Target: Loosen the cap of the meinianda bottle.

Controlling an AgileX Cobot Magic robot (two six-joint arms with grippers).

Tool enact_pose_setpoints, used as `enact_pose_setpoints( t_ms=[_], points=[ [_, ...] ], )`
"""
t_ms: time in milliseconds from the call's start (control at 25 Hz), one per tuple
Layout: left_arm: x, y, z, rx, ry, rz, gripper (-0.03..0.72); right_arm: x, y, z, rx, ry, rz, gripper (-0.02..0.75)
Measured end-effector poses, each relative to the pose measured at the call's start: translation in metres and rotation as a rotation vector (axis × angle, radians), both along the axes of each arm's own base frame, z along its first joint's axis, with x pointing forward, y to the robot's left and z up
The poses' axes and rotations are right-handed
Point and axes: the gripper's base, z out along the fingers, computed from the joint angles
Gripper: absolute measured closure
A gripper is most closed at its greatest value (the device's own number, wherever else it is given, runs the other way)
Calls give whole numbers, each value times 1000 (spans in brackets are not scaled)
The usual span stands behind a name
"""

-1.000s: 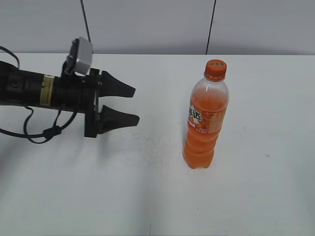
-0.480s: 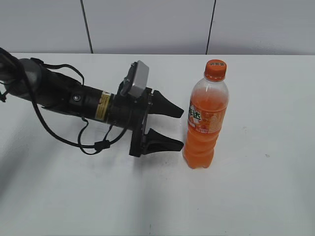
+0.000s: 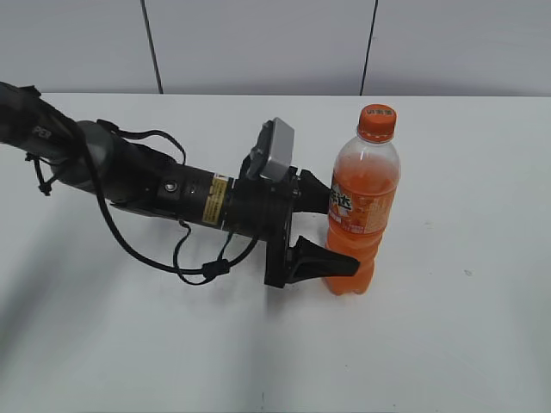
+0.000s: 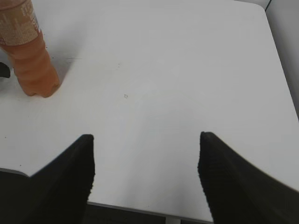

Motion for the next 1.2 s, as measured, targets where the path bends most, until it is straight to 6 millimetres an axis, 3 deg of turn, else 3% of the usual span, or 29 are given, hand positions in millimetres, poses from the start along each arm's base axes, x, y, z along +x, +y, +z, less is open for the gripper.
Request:
enact_pose_setpoints(
  t_ms=[360,520,640,800,1000,1200],
  points=[
    [0,-20,2,-42,-2,13,111,0,0,0,1,0,0,216],
    [1,-20,1,-24,-8,22,177,0,0,0,1,0,0,216],
    [0,-20,0,-14,-13,11,281,0,0,0,3,-1,-3,219],
    [0,-20,0,-12,-14,10,290,3,0,17,58,14,-34,260],
    [0,-20,-1,-10,-16,7,290,37,5,69,85,163,-68,310],
    [1,-20,0,-9,-21,3,290,104,13,110,54,401,-87,322]
  ],
)
